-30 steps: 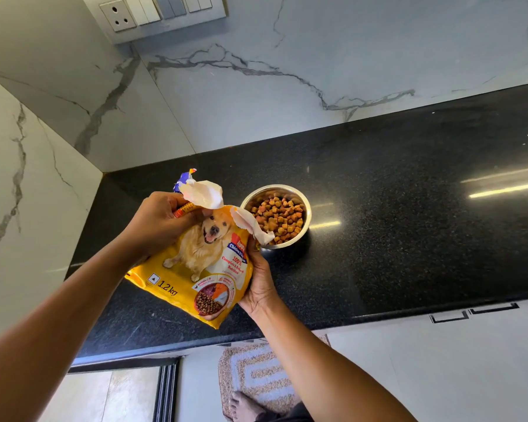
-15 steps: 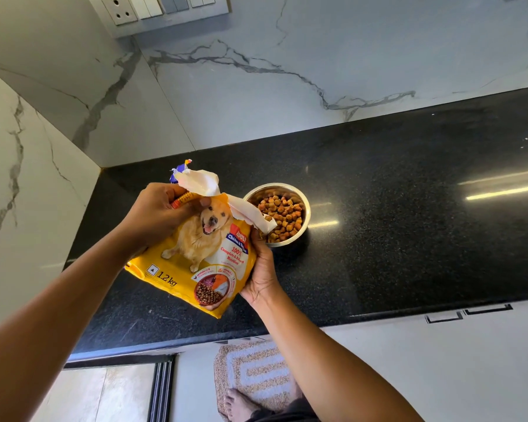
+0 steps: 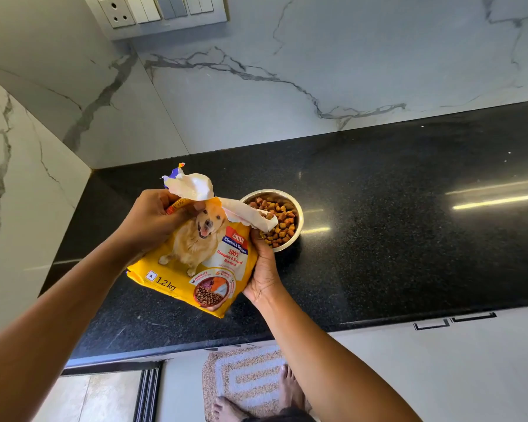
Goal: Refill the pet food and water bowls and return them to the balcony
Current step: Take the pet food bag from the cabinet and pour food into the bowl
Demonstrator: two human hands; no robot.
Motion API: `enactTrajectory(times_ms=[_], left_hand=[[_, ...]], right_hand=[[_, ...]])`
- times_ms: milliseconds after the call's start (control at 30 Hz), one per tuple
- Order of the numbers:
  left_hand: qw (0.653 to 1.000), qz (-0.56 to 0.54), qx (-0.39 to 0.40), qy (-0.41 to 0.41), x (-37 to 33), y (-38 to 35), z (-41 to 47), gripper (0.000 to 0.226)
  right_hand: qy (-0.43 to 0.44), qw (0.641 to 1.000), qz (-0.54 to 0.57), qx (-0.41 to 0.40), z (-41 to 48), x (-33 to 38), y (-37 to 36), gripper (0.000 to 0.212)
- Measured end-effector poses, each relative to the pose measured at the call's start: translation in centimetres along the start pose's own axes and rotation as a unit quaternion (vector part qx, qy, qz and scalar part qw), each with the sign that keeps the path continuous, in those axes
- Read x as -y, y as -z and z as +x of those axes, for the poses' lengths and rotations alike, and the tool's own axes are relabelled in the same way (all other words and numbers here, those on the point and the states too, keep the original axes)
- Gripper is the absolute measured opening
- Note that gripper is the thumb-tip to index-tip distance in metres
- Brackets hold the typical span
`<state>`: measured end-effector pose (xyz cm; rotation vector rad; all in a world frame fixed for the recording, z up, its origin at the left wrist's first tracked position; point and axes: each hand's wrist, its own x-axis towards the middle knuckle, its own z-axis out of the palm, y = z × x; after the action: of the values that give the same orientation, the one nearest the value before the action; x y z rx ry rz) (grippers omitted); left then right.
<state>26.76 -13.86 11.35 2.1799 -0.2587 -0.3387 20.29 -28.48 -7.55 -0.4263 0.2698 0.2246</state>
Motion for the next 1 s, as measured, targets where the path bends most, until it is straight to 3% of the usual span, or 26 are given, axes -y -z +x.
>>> enactTrajectory(times_ms=[200, 367, 500, 633, 800, 900, 1000], left_hand=[[0.998, -0.059, -0.011, -0.012, 1.3, -0.1, -1.4, 0.014], [0.991, -0.126, -0.023, -0.038, 2.7, -0.3, -3.3, 0.020], [0.975, -0.211, -0.049, -0.056, 4.2, -1.1, -5.6, 0.019], [0.959, -0.272, -0.042, -0.067, 6.5, -2.5, -8.1, 0.036], [0.940, -0.332, -0.049, -0.067, 8.7, -5.7, -11.2, 0.036], [0.931, -0.356, -0.061, -0.058, 9.7, -7.2, -12.2, 0.047], [0.930, -0.355, -0.076, -0.047, 11.2, -8.3, -12.8, 0.041]], right_hand=[[0.012, 0.999, -0.026, 0.014, -0.6, 1.0, -0.2, 0.049], [0.022, 0.996, -0.084, 0.004, -2.0, 2.0, -1.0, 0.069], [0.037, 0.986, -0.160, 0.011, -3.7, 3.5, -1.5, 0.066], [0.074, 0.966, -0.248, -0.008, -5.9, 4.7, -1.6, 0.099], [0.119, 0.935, -0.334, -0.020, -8.8, 5.4, -0.8, 0.059], [0.108, 0.917, -0.384, -0.012, -10.1, 5.8, -0.5, 0.038], [0.077, 0.895, -0.440, 0.008, -10.8, 6.7, -0.3, 0.037]])
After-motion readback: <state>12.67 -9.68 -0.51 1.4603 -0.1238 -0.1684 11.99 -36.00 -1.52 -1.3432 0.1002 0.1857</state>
